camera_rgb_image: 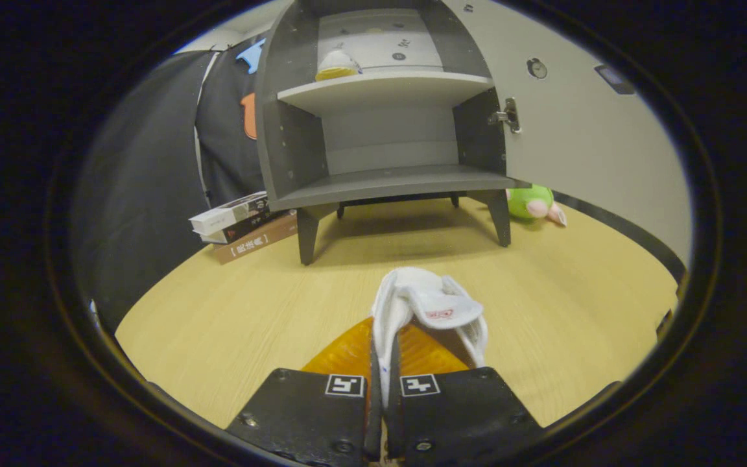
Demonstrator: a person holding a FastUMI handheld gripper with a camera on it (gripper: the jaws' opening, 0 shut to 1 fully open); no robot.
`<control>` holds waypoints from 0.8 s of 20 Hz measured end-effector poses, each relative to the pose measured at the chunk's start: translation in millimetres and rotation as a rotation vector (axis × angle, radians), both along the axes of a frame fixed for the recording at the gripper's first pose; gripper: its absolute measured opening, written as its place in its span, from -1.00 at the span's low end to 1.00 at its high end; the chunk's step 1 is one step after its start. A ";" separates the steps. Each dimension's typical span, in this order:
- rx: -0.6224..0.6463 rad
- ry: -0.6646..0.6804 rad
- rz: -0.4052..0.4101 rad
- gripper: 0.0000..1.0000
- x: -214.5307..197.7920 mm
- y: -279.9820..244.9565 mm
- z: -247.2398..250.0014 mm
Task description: Open the shoe cabinet door, grab the shoes and put them into the shoe cabinet, then close the shoe cabinet door.
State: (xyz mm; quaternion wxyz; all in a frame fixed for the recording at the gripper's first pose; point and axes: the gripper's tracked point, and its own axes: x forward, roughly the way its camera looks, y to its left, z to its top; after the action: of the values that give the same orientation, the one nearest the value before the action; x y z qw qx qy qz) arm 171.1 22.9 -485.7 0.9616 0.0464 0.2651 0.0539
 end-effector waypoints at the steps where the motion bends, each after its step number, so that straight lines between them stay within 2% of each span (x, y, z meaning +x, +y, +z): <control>1: 0.008 -0.002 0.004 -0.86 -3.1 -3.6 2.7; 9: 0.032 -0.040 -0.007 -0.86 -18.1 -28.4 44.0; 16: 0.068 -0.116 0.053 -0.86 -22.0 -14.3 128.4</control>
State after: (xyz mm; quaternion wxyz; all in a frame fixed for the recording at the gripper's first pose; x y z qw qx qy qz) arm 149.0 8.6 -357.3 0.9715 0.0689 0.2079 0.0908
